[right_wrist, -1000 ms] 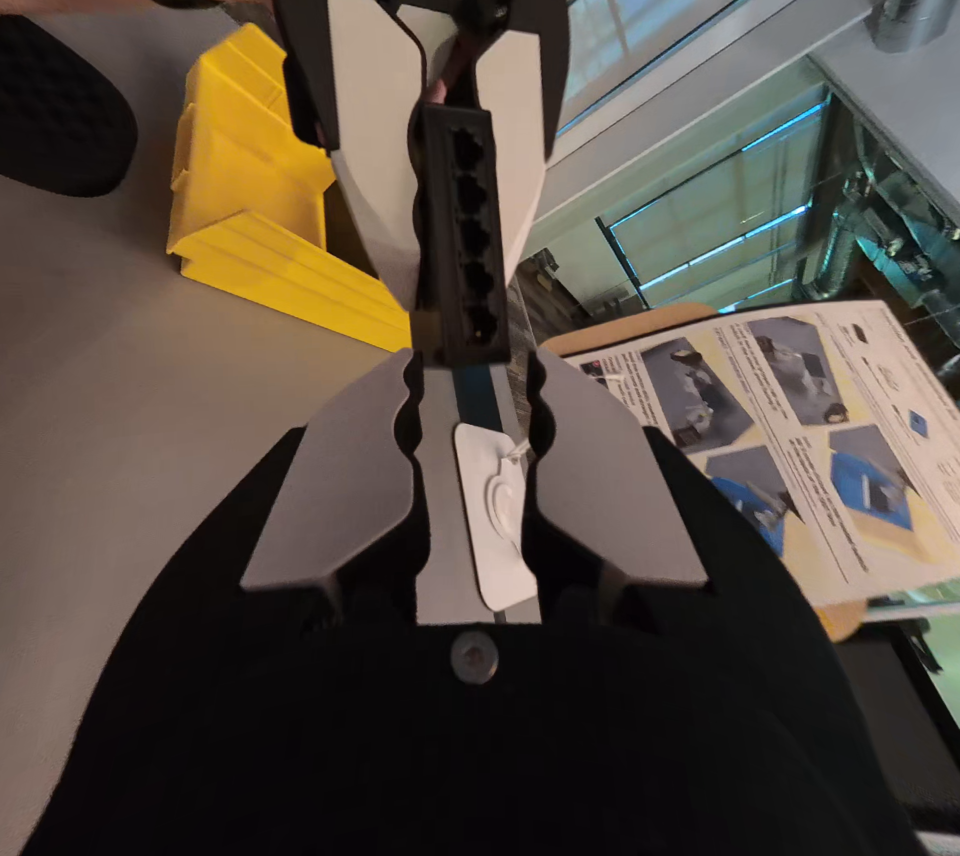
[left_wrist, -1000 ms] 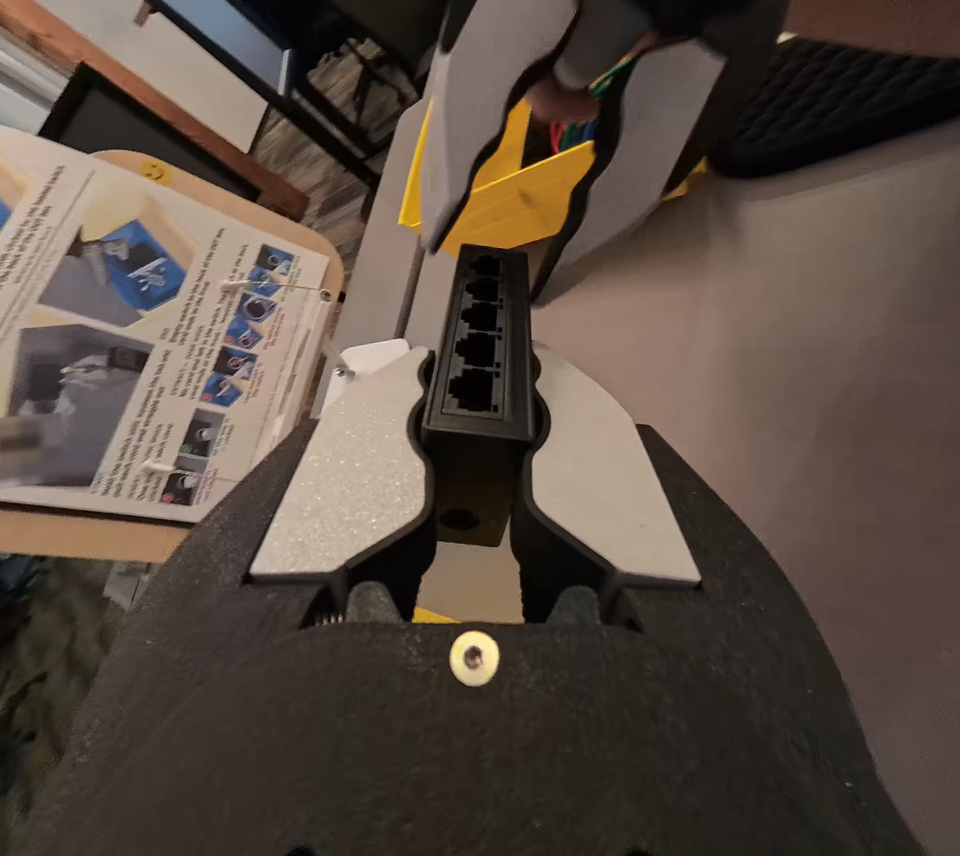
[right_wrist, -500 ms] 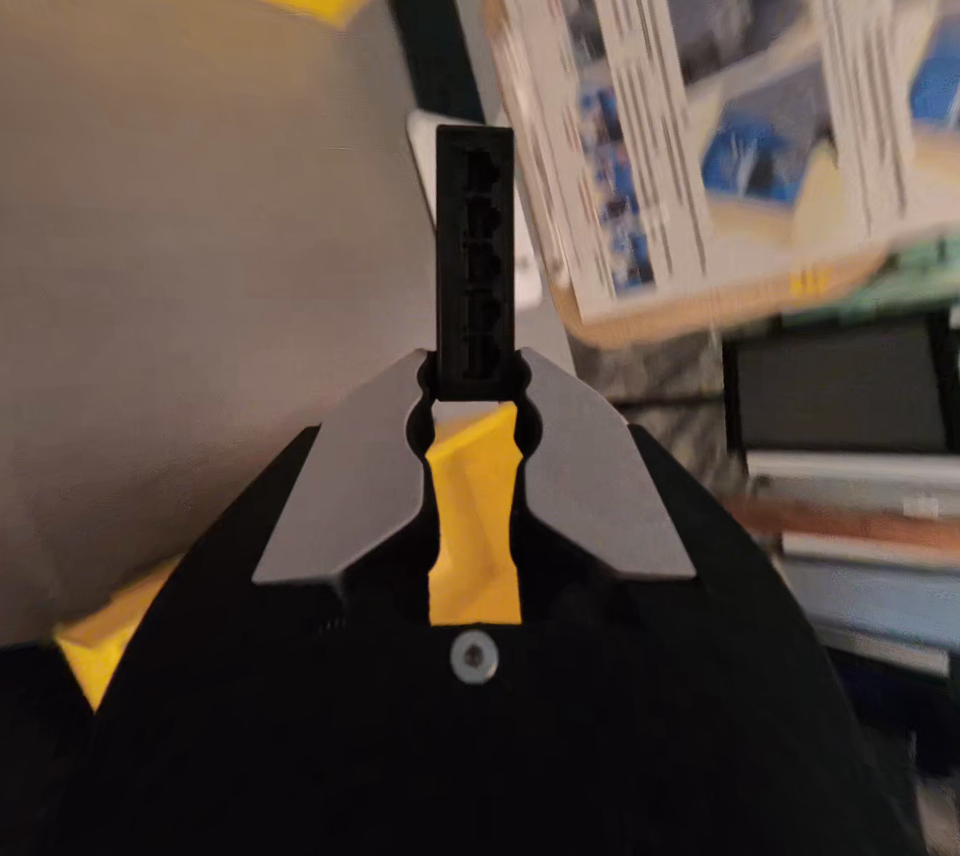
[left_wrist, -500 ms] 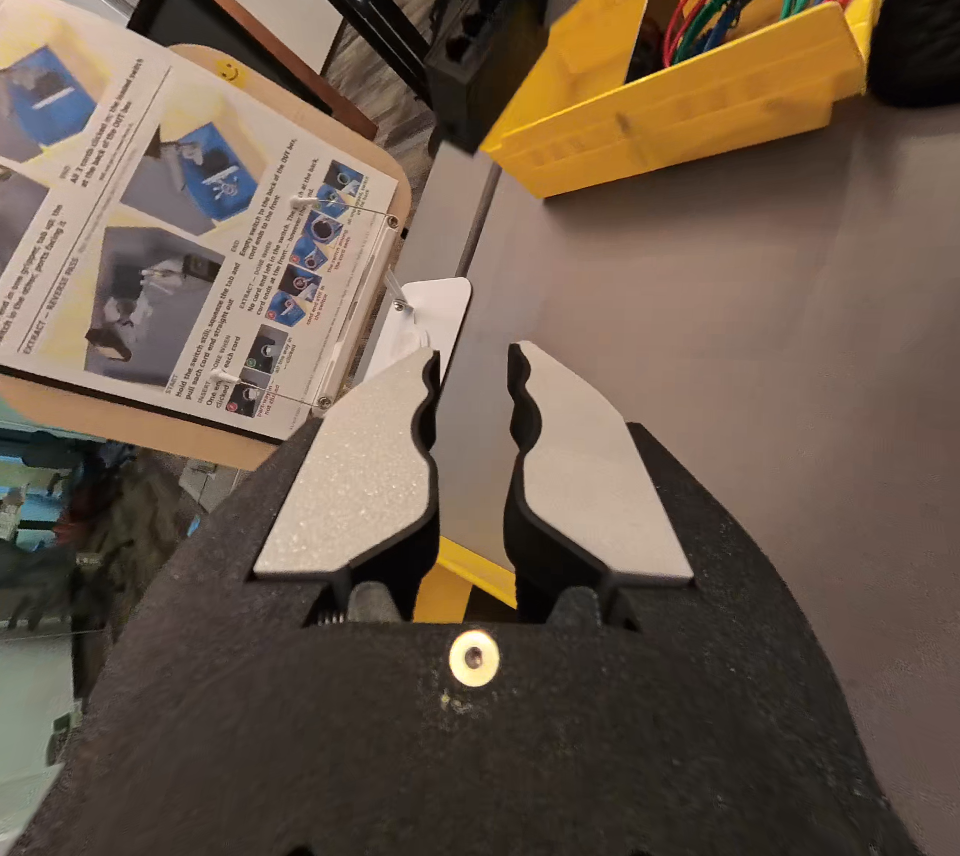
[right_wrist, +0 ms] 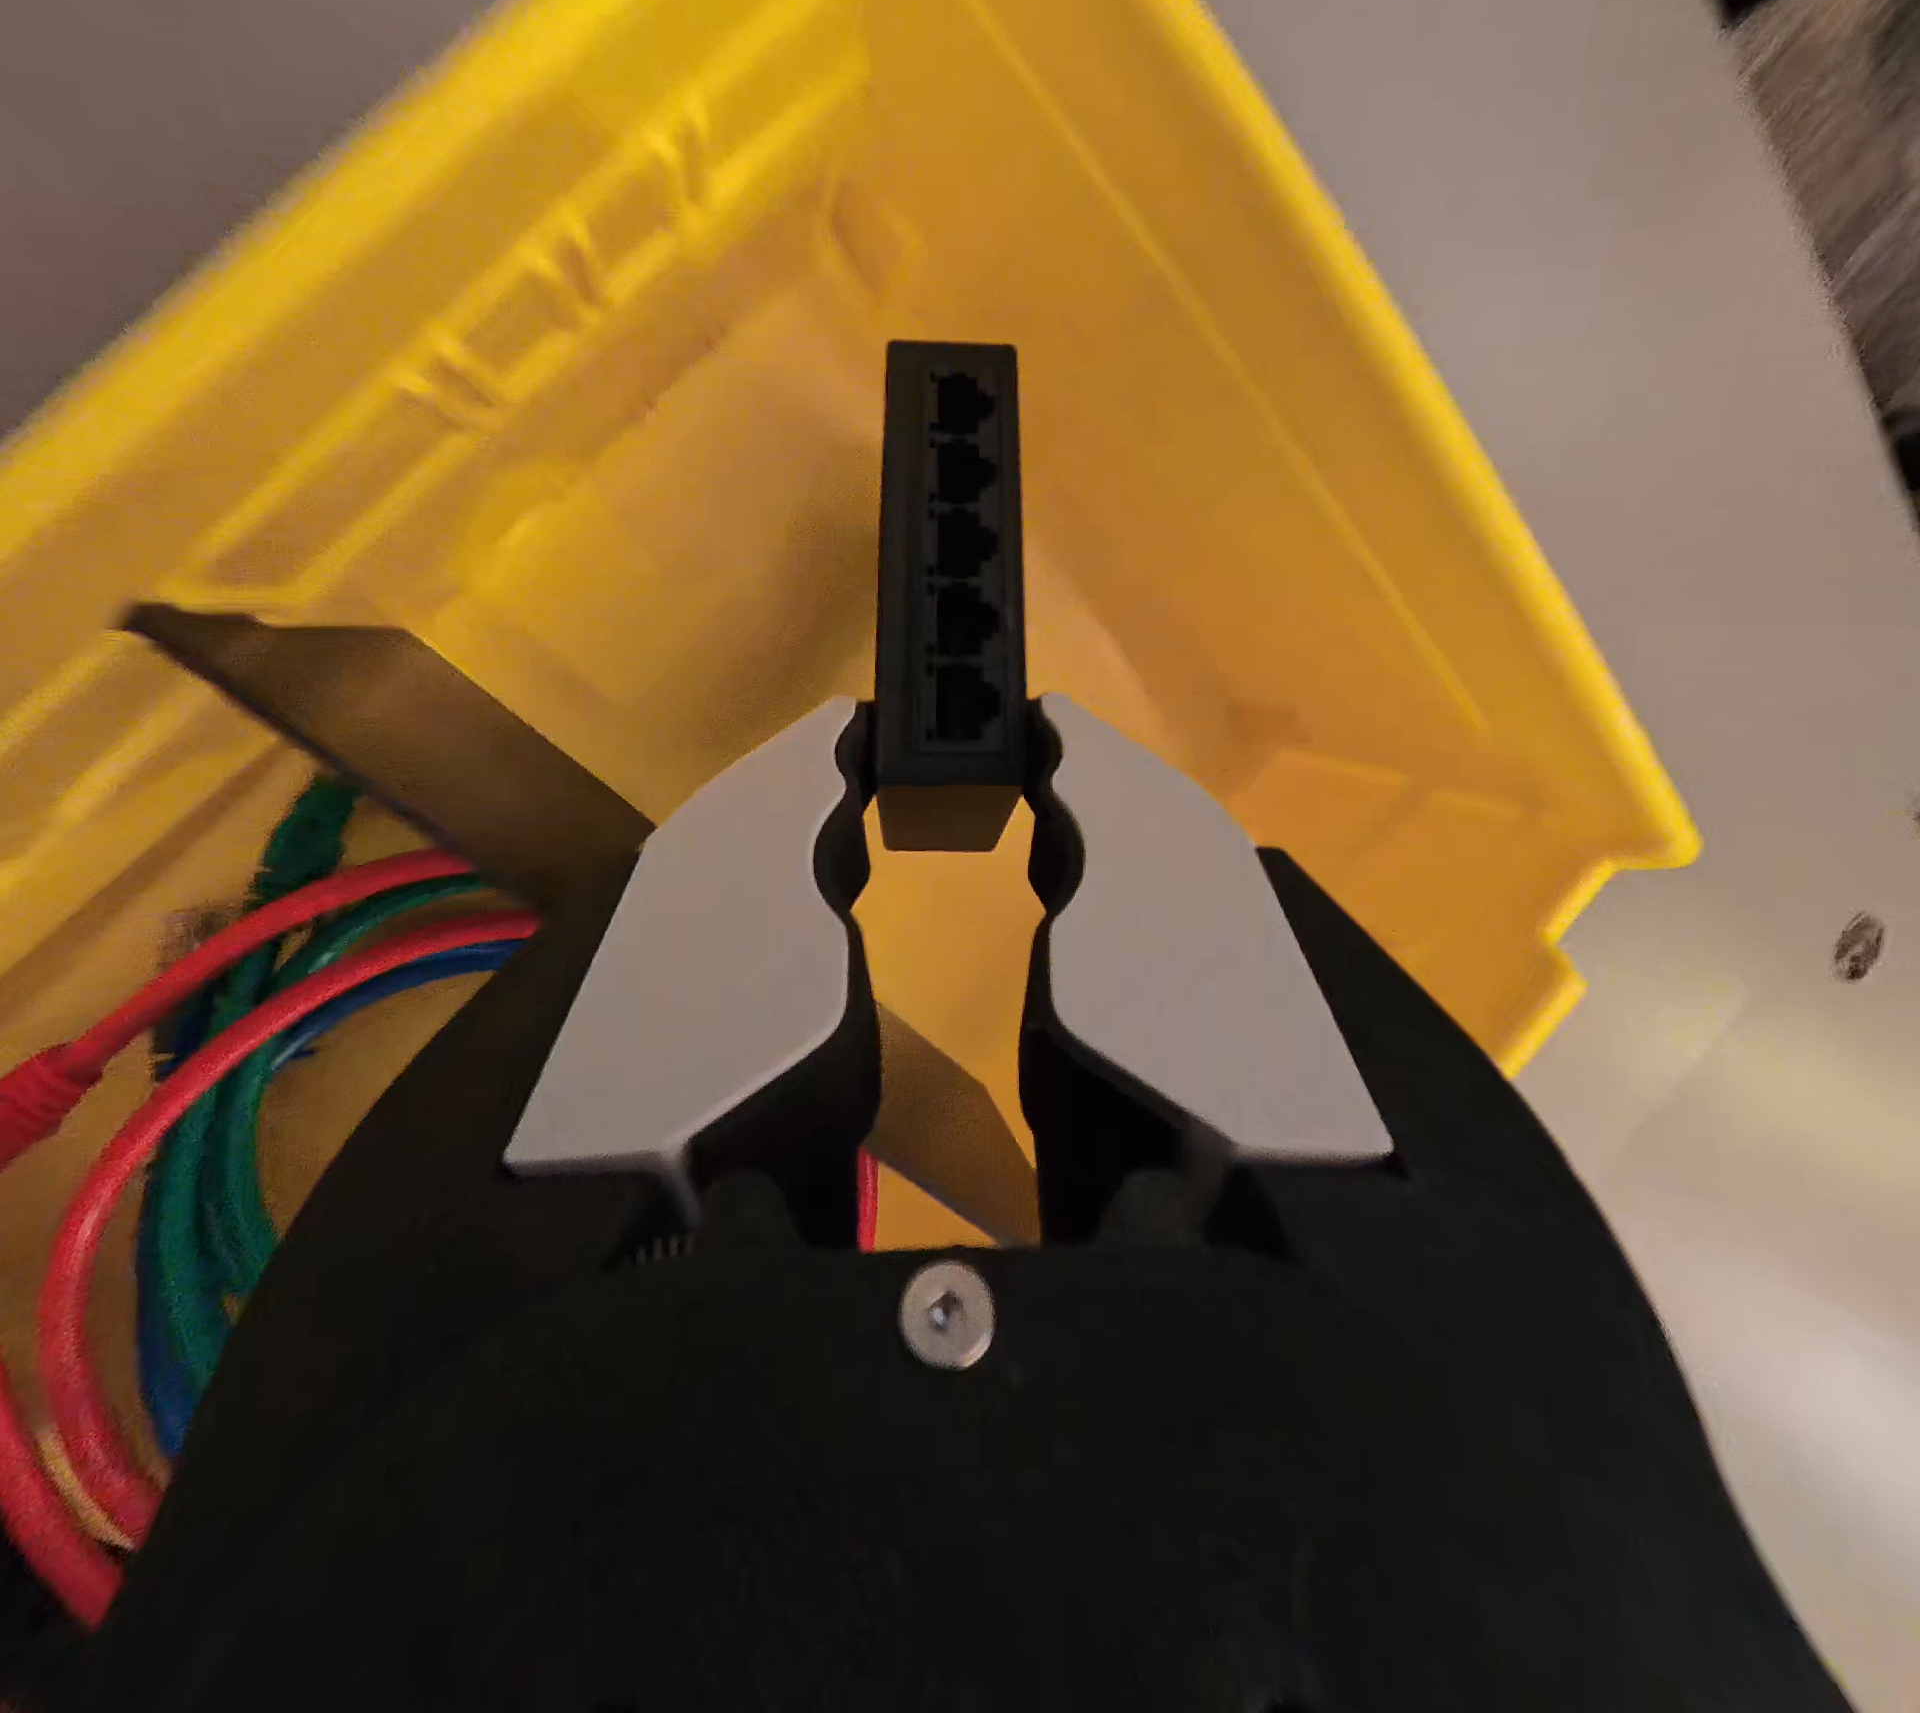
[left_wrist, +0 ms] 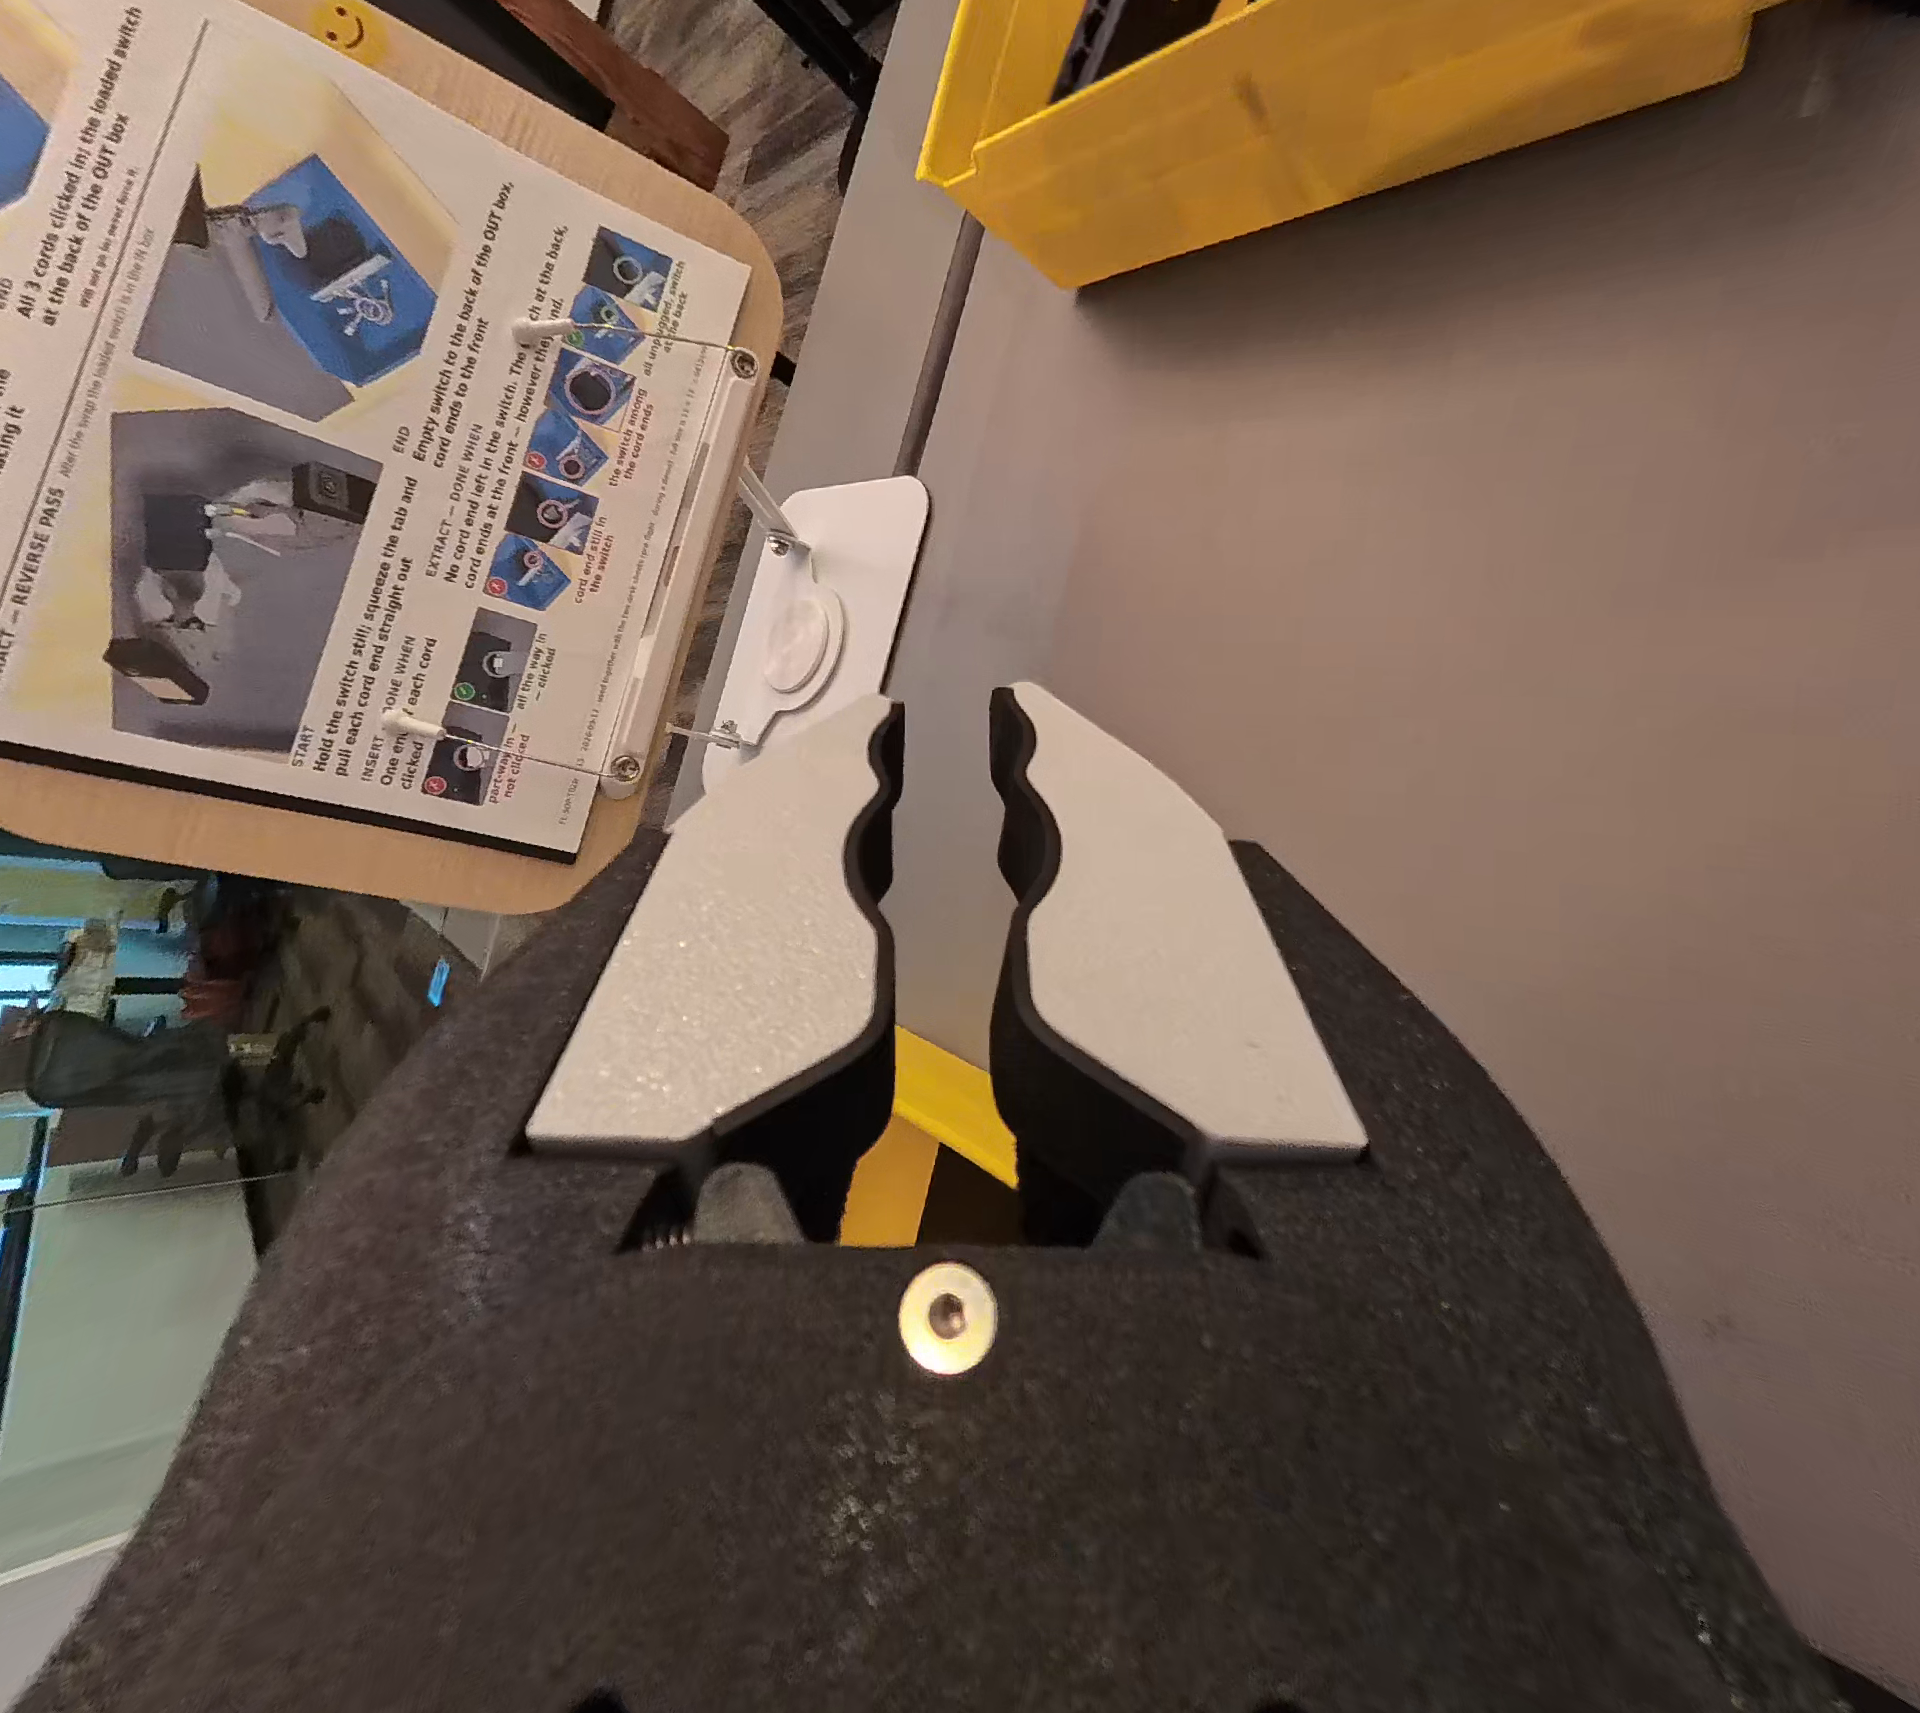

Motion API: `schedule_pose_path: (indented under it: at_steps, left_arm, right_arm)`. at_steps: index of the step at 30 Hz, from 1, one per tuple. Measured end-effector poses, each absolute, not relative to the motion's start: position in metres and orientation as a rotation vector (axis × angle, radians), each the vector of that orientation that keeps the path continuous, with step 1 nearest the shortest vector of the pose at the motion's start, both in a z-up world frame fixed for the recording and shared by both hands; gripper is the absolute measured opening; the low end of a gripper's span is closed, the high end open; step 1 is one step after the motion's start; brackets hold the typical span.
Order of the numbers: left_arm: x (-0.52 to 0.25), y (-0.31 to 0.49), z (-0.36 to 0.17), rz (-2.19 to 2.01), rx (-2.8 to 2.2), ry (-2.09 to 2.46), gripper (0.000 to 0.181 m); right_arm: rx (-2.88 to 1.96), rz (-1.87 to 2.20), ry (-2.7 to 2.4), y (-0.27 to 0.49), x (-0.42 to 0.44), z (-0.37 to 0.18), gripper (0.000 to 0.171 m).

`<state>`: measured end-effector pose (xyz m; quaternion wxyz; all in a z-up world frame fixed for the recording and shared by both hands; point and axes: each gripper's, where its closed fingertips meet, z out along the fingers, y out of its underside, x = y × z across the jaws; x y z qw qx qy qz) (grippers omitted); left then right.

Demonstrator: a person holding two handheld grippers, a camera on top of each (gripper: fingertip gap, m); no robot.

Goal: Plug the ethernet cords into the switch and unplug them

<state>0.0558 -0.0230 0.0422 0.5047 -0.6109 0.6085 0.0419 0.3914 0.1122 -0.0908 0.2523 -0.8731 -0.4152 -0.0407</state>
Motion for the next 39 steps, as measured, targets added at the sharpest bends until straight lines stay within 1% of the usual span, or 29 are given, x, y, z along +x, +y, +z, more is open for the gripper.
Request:
schedule_pose_path:
  at_steps: [6,10,14,16,18,21,24,28,31,33,35,37,39]
  left_arm:
    - [0.057,-0.024,0.041,0.108,-1.477,1.475,0.015]
    - [0.052,-0.022,0.041,0.091,-1.512,1.454,0.015]
    - [0.033,-0.015,0.051,0.125,-1.557,1.381,0.017]
    - [0.02,-0.013,0.059,0.107,-1.592,1.319,0.017]
    - [0.009,-0.012,0.066,0.05,-1.642,1.255,0.016]
    - [-0.026,-0.002,0.077,0.099,-1.72,1.125,0.016]
    - [-0.093,0.01,0.078,0.243,-1.9,0.908,0.021]
    - [-0.164,0.014,0.056,0.172,-2.19,0.568,0.024]
    - [-0.203,0.015,0.035,0.135,-2.366,0.339,0.046]
    - [-0.219,0.015,0.022,0.125,-2.436,0.271,0.046]
    - [-0.232,0.014,0.007,0.143,-2.506,0.243,0.051]
    - [-0.24,0.011,-0.012,0.118,-2.607,0.208,0.057]
    - [-0.247,0.008,-0.03,0.101,-2.701,0.191,0.059]
  right_arm:
    - [-2.552,-0.185,-1.018,0.117,0.414,-0.116,0.028]
    - [-2.565,-0.23,-1.023,0.117,0.42,-0.121,0.029]
    - [-2.524,-0.242,-0.953,0.117,0.423,-0.107,0.03]
    - [-2.477,-0.244,-0.888,0.118,0.427,-0.09,0.037]
    - [-2.433,-0.212,-0.841,0.112,0.429,-0.073,0.041]
    - [-2.458,-0.276,-0.734,0.091,0.455,-0.054,0.047]
    - [-2.607,-0.255,-0.561,0.054,0.484,-0.055,0.049]
    - [-2.766,-0.09,-0.296,0.017,0.505,-0.068,0.049]
    - [-2.802,0.011,-0.204,0.008,0.512,-0.079,0.048]
    - [-2.848,0.053,-0.169,0.003,0.514,-0.09,0.046]
    - [-2.906,0.118,-0.158,-0.002,0.511,-0.103,0.045]
    - [-2.965,0.186,-0.149,-0.006,0.506,-0.113,0.033]
    - [-3.004,0.215,-0.143,-0.007,0.504,-0.12,0.021]
